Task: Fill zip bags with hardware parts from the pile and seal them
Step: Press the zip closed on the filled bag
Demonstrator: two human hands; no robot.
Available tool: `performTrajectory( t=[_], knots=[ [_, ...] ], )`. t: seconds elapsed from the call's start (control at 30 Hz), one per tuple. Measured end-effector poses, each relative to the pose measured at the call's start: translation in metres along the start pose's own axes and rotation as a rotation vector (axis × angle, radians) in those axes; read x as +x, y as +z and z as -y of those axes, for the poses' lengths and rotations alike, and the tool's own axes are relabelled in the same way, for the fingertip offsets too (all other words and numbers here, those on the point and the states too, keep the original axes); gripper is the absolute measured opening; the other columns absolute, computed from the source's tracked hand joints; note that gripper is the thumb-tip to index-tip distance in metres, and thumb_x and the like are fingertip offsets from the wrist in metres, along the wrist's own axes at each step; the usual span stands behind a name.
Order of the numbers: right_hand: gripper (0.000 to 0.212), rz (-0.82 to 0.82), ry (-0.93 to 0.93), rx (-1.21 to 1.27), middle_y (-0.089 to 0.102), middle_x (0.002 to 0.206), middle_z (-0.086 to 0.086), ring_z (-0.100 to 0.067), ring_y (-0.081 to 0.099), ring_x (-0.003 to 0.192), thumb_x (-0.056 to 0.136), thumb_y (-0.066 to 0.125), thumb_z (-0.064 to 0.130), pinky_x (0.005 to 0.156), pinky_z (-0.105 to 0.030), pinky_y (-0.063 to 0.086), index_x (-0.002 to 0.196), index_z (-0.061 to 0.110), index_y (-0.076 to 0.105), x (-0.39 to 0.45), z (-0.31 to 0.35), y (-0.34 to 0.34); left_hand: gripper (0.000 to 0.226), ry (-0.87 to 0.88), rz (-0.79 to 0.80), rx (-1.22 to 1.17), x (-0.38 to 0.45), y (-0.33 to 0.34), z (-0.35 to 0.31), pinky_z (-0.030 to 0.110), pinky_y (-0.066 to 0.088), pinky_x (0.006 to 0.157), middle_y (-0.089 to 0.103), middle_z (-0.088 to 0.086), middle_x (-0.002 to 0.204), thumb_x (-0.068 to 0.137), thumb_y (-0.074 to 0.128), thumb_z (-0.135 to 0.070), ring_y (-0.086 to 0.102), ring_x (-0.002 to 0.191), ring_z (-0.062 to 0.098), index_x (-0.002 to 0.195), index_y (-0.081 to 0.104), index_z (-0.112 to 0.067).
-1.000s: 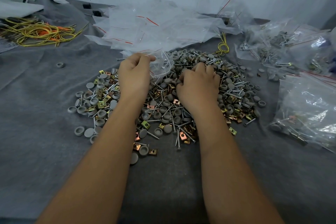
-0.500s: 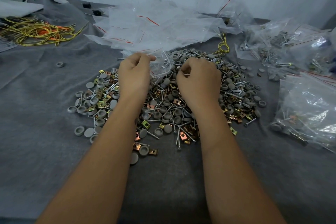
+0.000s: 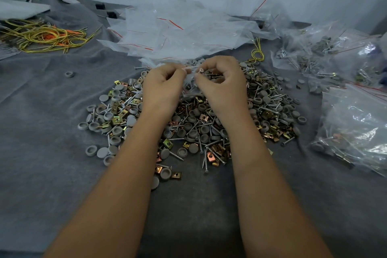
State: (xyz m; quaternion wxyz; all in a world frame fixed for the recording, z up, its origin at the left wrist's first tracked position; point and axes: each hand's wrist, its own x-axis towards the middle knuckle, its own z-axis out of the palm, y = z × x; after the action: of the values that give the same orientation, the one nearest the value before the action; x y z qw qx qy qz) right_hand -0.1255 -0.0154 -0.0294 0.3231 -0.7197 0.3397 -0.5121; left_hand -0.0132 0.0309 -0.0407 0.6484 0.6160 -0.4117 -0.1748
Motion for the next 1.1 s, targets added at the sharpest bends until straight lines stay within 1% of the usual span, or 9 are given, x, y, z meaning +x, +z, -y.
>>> performTrajectory(
  t=[0.1,0.2,0.3,0.5,0.6,0.7,0.83,0.97,1.1],
  knots=[
    [0.015,0.045,0.029,-0.091,0.052,0.104,0.004,-0.019,0.053,0.110,0.076,0.076,0.013,0.093,-0.031,0.045,0.079,0.026,0.070,0.001,-0.005,0.003,0.026,0.050,0.039,-0.018,-0.002,0.000,0.000,0.014,0.033,0.044,0.053,-0.015,0.043,0.090,0.053,-0.013,0.043,0.043,-0.003,0.077,0.071,-0.026],
    [0.012,0.077,0.021,-0.156,0.051,0.104,0.004,-0.019,0.051,0.112,0.077,0.078,0.016,0.087,-0.020,0.042,0.085,0.023,0.075,0.002,-0.008,0.004,0.024,0.067,0.044,-0.023,-0.003,-0.001,-0.002,0.010,0.038,0.050,0.059,-0.018,0.049,0.091,0.054,-0.011,0.052,0.050,-0.006,0.085,0.073,-0.023],
    [0.012,0.114,0.039,-0.155,0.051,0.107,0.003,-0.018,0.053,0.110,0.079,0.078,0.021,0.086,-0.020,0.044,0.091,0.024,0.076,0.001,-0.007,0.004,0.020,0.089,0.084,-0.052,-0.005,-0.001,-0.007,0.019,0.051,0.067,0.073,-0.012,0.075,0.086,0.056,-0.016,0.067,0.076,0.004,0.092,0.075,-0.020],
    [0.013,0.199,0.037,-0.201,0.063,0.086,0.003,-0.009,0.058,0.074,0.085,0.070,0.028,0.065,-0.030,0.046,0.096,0.025,0.075,-0.003,-0.003,0.003,0.027,0.087,0.100,-0.073,-0.006,-0.002,-0.009,0.042,0.056,0.085,0.072,0.014,0.098,0.081,0.057,-0.022,0.067,0.096,0.027,0.099,0.075,-0.012],
    [0.015,0.141,0.089,-0.107,0.068,0.082,0.005,-0.010,0.062,0.076,0.089,0.067,0.024,0.066,-0.032,0.050,0.100,0.019,0.075,-0.003,-0.001,0.002,0.030,0.137,0.189,-0.038,-0.008,-0.002,-0.011,0.026,0.051,0.086,0.066,0.019,0.109,0.083,0.055,-0.025,0.062,0.102,0.021,0.108,0.071,-0.020],
    [0.016,0.025,0.130,0.008,0.069,0.076,-0.001,-0.009,0.061,0.070,0.093,0.060,0.018,0.065,-0.030,0.049,0.090,0.012,0.075,0.000,-0.001,0.001,0.045,0.169,0.290,0.059,-0.008,-0.004,-0.013,0.013,0.035,0.097,0.057,0.005,0.122,0.081,0.048,-0.030,0.047,0.118,0.010,0.126,0.058,-0.031],
    [0.031,-0.114,0.291,0.245,0.066,0.063,0.005,-0.007,0.060,0.063,0.095,0.052,0.016,0.061,-0.027,0.049,0.070,0.017,0.070,0.004,-0.002,-0.005,0.072,0.209,0.411,0.243,-0.009,-0.004,-0.008,0.037,0.025,0.114,0.043,-0.016,0.132,0.072,0.051,-0.026,0.029,0.132,0.015,0.143,0.043,-0.032],
    [0.026,-0.094,0.307,0.530,0.069,0.076,-0.002,-0.012,0.063,0.067,0.095,0.054,0.013,0.064,-0.027,0.051,0.082,0.020,0.075,0.005,0.002,-0.009,0.057,0.308,0.392,0.260,-0.008,0.001,-0.002,0.027,0.039,0.105,0.043,-0.043,0.110,0.088,0.062,-0.027,0.045,0.115,0.002,0.141,0.043,-0.036],
    [0.023,-0.063,0.240,0.628,0.067,0.087,-0.012,-0.017,0.062,0.068,0.096,0.053,0.017,0.070,-0.030,0.050,0.107,0.025,0.072,0.004,0.005,-0.011,0.031,0.171,0.181,0.071,-0.004,0.001,0.002,0.015,0.048,0.082,0.067,-0.020,0.111,0.104,0.042,-0.034,0.058,0.094,-0.011,0.128,0.061,-0.029]
  ],
)
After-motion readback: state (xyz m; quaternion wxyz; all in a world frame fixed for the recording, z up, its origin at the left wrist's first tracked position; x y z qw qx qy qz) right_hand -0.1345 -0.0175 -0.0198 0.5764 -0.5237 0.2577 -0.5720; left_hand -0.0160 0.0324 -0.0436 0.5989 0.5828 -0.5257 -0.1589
